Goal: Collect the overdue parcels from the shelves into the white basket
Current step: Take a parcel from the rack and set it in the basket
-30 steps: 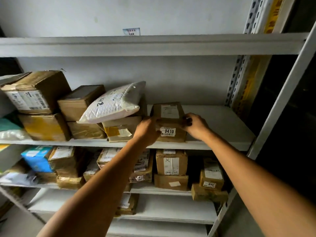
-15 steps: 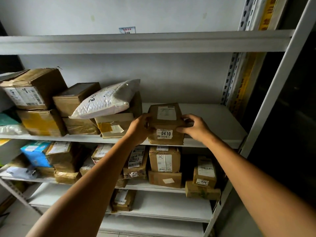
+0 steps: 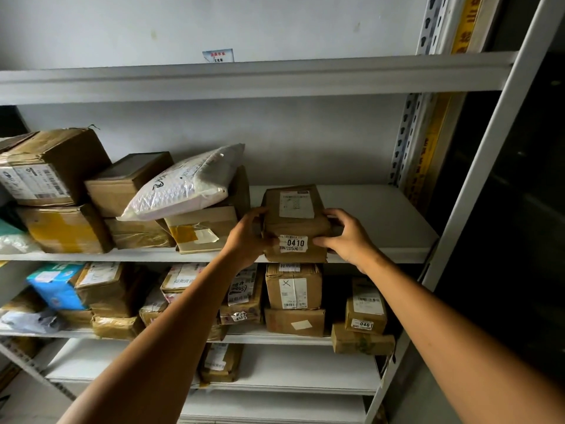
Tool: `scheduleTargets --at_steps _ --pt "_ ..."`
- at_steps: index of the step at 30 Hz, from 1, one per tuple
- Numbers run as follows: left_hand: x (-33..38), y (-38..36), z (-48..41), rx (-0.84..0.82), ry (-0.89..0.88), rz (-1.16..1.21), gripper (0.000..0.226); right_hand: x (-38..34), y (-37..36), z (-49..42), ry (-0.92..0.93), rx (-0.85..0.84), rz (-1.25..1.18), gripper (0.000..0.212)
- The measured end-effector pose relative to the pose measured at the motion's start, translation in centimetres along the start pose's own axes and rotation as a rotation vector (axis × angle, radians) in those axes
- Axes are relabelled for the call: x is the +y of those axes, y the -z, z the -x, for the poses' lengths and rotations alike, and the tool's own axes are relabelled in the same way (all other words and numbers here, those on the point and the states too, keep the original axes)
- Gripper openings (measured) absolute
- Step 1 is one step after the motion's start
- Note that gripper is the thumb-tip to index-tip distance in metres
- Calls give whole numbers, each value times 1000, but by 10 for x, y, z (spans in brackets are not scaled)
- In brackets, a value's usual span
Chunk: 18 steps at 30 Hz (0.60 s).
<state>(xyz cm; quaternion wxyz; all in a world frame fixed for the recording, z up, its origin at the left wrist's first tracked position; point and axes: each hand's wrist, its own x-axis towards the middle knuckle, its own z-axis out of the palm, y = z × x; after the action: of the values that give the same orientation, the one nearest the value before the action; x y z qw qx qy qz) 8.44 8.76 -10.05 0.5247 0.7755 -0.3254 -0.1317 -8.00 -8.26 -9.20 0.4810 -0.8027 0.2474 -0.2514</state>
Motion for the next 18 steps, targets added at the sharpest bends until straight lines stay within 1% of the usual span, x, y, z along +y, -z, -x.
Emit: scheduleTargets --at_steps 7,10,12,18 --pt "5 -5 25 -9 -72 -18 82 -3 6 28 13 15 15 69" --pt "6 -10 41 5 -107 -8 79 -2 7 44 22 2 24 76" --pt "7 -13 51 2 -106 21 80 0 7 55 46 8 36 78" --pt "14 -19 83 12 -84 95 76 -1 13 83 85 41 86 76"
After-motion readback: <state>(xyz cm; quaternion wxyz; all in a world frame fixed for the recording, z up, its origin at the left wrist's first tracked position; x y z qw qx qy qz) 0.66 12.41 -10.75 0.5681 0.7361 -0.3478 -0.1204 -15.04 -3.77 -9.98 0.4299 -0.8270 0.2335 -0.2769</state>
